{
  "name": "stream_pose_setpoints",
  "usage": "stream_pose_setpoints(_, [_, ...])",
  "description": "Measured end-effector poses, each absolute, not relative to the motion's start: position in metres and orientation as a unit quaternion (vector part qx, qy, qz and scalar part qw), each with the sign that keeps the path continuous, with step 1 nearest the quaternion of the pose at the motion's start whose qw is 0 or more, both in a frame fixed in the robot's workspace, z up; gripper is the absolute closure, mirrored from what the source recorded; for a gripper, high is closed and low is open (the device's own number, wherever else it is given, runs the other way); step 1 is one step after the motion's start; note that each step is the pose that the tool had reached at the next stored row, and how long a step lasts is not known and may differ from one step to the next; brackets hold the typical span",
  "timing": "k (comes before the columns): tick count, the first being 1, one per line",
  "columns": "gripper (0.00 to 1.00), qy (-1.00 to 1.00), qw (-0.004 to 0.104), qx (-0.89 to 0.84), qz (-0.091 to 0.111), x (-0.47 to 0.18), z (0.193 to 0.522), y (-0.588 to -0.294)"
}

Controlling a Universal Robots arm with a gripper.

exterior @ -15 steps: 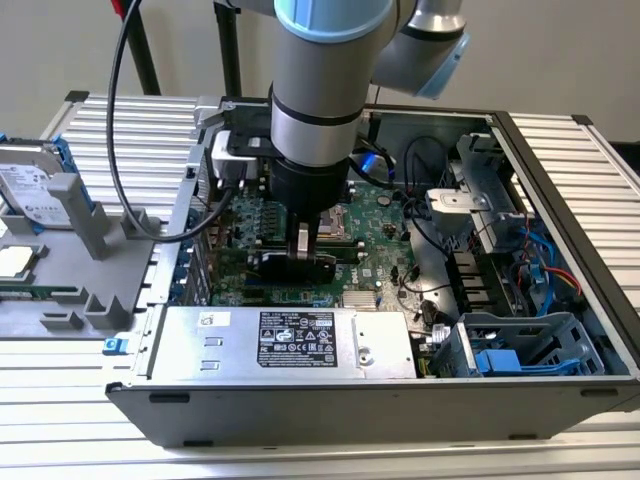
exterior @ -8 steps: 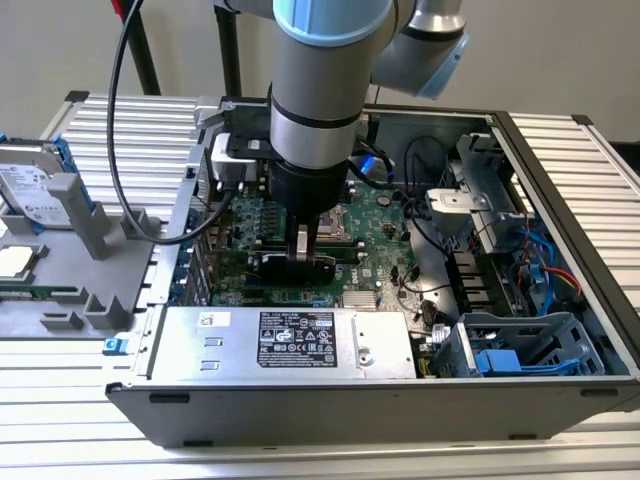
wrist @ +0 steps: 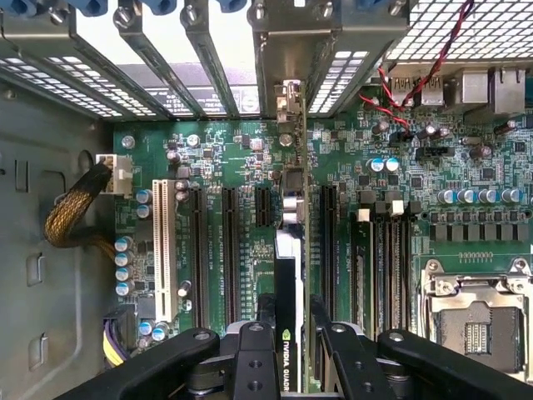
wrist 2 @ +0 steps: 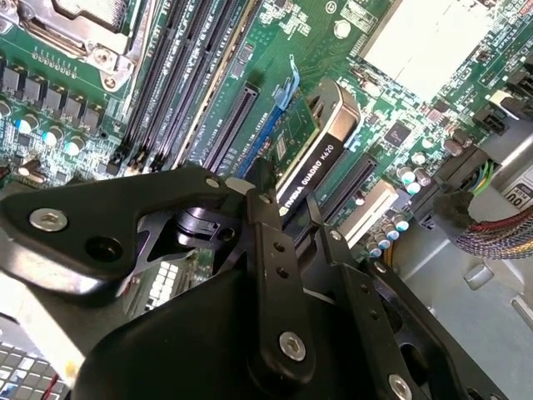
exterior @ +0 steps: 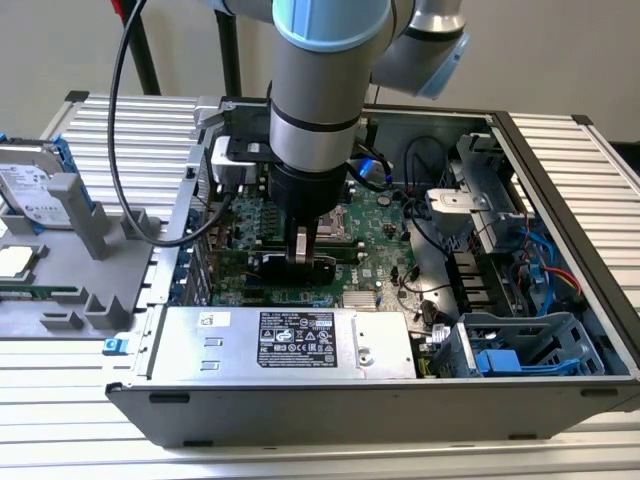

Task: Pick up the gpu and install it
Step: 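Insert the gpu into the slot, then press down on the gpu until it lock into place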

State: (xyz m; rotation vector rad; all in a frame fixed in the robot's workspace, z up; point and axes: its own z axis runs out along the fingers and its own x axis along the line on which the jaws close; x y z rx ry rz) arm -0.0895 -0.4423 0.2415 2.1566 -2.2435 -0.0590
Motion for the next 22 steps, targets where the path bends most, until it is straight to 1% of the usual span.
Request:
stream_pose_setpoints(3, [1.00, -0.721, 0.013, 0.693, -0.019, -0.089, 0.240, -0.442])
stream_pose_setpoints(4, [0.00, -0.721, 0.013, 0.693, -0.019, -0.089, 0.240, -0.442])
stream_pose_setpoints(7, [0.00, -0.721, 0.014, 0.693, -0.019, -0.089, 0.243, -0.442])
stream_pose_setpoints(14, [0.00, -0.721, 0.014, 0.693, -0.019, -0.089, 0.274, -0.442])
stream_pose_setpoints(19, [0.00, -0.721, 0.014, 0.693, -0.019, -0.089, 0.280, -0.442])
stream_pose_setpoints(20, [1.00, -0.721, 0.014, 0.693, -0.019, -0.089, 0.280, -0.442])
stream_pose_setpoints(22, [1.00, -0.721, 0.014, 0.693, -0.019, -0.089, 0.280, -0.442])
